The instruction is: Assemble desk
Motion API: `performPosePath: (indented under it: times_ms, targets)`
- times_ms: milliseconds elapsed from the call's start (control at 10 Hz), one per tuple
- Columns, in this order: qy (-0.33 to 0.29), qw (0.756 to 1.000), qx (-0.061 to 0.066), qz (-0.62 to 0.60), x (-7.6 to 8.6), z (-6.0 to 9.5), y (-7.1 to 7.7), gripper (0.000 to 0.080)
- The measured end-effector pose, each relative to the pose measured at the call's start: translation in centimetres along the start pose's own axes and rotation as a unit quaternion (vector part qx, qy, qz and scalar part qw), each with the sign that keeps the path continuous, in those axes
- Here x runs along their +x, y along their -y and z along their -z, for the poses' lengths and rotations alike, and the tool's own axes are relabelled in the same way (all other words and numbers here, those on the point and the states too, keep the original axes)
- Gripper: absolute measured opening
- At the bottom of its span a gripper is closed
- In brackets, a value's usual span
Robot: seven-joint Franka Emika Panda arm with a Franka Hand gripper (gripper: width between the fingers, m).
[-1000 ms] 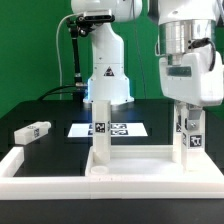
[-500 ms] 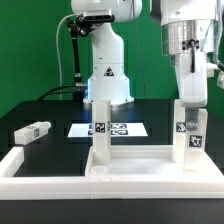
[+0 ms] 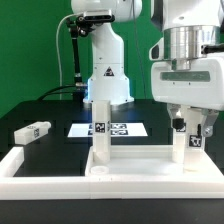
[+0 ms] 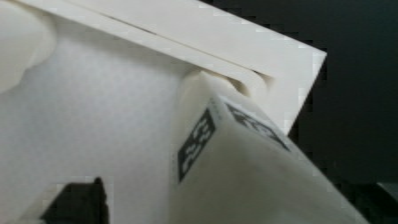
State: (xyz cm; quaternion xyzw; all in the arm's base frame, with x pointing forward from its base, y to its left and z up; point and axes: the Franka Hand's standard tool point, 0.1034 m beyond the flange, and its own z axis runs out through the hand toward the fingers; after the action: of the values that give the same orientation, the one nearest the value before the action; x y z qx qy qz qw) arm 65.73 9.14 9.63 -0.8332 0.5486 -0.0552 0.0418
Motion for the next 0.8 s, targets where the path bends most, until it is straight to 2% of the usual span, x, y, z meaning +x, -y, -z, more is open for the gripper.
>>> performPosePath:
  times_ms: [200, 400, 500, 600, 800]
  targets:
    - [-0.002, 0.996, 0.004, 0.087, 0.0, 0.1, 0.1, 0.0646]
    - [-0.015, 0.963, 0.035, 0.267, -1.4, 1.2, 0.2, 0.0649]
    - [-0.013, 0.951, 0.036, 0.307, -1.7, 1.4, -0.1, 0.0649]
    - [-0.014, 0.949, 0.034, 0.313, -1.4, 1.2, -0.2, 0.0649]
    - [-0.013, 0.955, 0.034, 0.294, -1.4, 1.1, -0.2, 0.0391]
